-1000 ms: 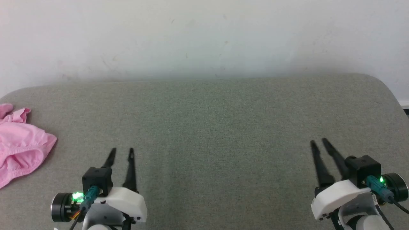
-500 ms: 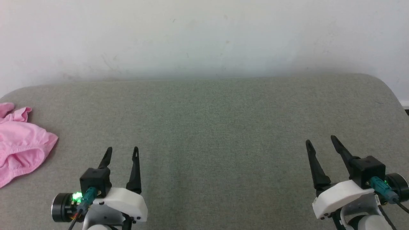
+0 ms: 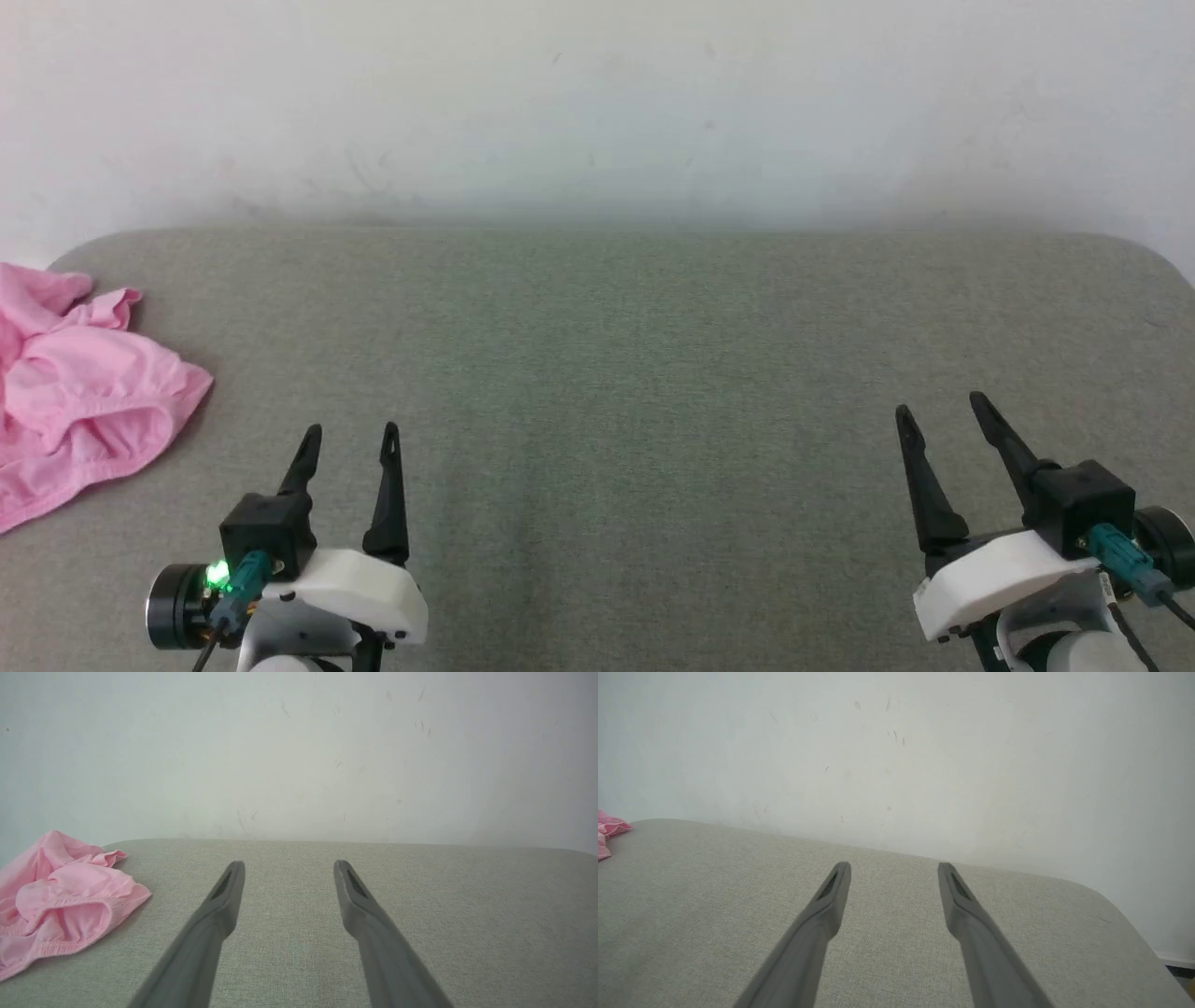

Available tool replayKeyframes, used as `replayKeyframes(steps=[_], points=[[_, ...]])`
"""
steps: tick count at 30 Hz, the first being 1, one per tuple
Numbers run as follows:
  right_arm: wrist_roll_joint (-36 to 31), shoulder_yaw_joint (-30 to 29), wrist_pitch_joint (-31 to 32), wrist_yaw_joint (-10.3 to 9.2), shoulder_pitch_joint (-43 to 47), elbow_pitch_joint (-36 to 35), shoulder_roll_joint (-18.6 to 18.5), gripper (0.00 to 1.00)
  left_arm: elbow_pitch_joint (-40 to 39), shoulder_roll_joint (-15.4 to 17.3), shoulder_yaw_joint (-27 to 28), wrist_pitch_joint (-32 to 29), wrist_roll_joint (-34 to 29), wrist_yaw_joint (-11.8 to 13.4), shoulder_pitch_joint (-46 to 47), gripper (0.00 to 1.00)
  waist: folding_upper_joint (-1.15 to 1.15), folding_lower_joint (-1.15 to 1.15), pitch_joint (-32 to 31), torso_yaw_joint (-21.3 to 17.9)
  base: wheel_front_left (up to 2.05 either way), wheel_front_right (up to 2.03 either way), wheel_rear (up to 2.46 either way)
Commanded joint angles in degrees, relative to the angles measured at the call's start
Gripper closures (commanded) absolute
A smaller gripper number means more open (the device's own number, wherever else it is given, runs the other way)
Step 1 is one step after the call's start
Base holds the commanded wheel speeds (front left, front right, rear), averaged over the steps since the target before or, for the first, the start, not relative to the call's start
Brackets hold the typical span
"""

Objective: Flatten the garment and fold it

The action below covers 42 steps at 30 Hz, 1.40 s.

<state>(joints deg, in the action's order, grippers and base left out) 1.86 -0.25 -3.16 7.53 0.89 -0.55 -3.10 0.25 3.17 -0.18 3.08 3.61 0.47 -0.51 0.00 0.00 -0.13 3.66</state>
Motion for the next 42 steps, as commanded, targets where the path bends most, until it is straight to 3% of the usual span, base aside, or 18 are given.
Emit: replayKeyframes(steps=[1, 29, 42], points=[[0.28, -0.03, -0.53, -0.01, 0.53, -0.25, 0.06, 0.0, -0.29, -0.07, 0.24, 0.59, 0.61, -0.25, 0.67, 0.0, 0.0, 0.0, -0.1, 0.86, 0.0, 0.0, 0.0], [1.89, 1.66, -3.88, -0.02, 1.35, -0.31, 0.11, 0.0, 0.51, -0.14, 1.38, 3.95, 3.39, -0.49, -0.56, 0.0, 0.0, 0.0, -0.78, 14.71, 0.0, 0.0, 0.0], [1.67, 2.2, -5.44, -0.02, 1.33, -0.38, 0.13, 0.0, -0.13, -0.17, 2.35, 5.51, 4.74, -0.52, 0.57, 0.0, 0.0, 0.0, 0.15, 18.48, -0.04, -0.04, -0.04]])
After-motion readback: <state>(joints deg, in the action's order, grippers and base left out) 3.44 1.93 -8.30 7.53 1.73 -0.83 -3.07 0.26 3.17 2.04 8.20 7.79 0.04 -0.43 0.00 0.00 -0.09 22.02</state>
